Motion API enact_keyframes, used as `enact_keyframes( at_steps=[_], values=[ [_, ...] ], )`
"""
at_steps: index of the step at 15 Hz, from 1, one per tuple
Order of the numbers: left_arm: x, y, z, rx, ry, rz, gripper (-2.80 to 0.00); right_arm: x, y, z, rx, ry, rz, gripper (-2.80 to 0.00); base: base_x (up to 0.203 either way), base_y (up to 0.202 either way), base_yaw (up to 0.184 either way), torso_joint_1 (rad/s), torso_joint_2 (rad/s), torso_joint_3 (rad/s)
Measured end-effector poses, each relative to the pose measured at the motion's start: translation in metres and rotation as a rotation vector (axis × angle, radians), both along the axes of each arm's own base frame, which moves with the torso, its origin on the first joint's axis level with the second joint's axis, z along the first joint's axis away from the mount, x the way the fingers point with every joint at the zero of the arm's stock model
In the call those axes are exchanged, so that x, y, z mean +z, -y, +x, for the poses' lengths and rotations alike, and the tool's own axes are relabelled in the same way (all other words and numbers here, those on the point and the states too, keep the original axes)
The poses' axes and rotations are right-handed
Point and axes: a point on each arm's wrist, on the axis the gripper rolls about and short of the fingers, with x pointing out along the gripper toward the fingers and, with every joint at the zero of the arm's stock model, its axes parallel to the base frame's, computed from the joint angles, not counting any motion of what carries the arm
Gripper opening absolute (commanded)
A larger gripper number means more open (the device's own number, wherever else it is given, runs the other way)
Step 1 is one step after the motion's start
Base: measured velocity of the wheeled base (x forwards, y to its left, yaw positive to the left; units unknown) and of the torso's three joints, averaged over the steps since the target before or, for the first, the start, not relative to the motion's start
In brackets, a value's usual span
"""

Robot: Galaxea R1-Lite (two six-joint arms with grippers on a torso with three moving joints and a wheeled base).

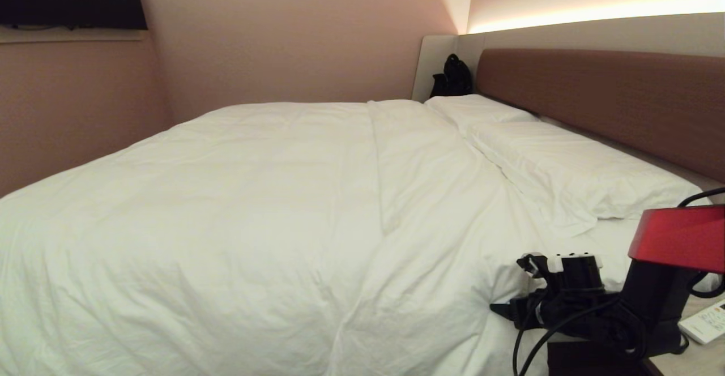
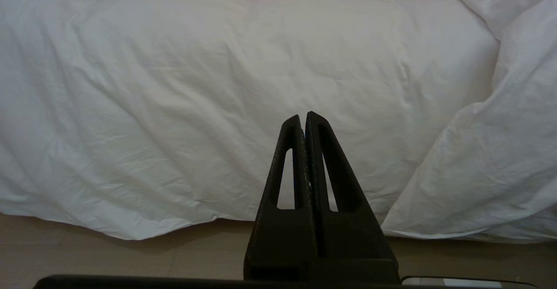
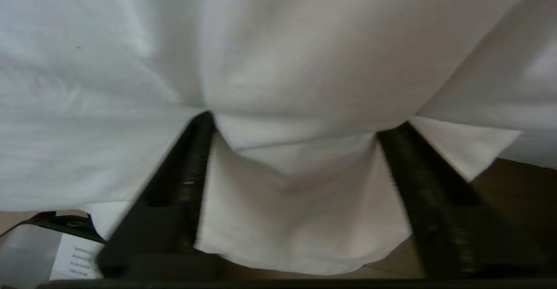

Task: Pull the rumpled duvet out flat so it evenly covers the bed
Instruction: Flatten the corners of the folded blanket

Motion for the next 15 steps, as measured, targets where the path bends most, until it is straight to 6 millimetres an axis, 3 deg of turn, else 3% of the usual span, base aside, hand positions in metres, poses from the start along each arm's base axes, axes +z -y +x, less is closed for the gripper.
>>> enact_keyframes(
  at_steps=[11,15],
  values=[
    [0.0,0.0,0.0,0.0,0.0,0.0,-2.8,0.001,0.001,-0.001,-0.012,0.0,-0.001,-2.8,0.0,0.0,0.0,0.0,0.0,0.0],
    [0.0,0.0,0.0,0.0,0.0,0.0,-2.8,0.014,0.009,-0.013,-0.035,0.004,-0.01,-2.8,0.0,0.0,0.0,0.0,0.0,0.0]
  ],
)
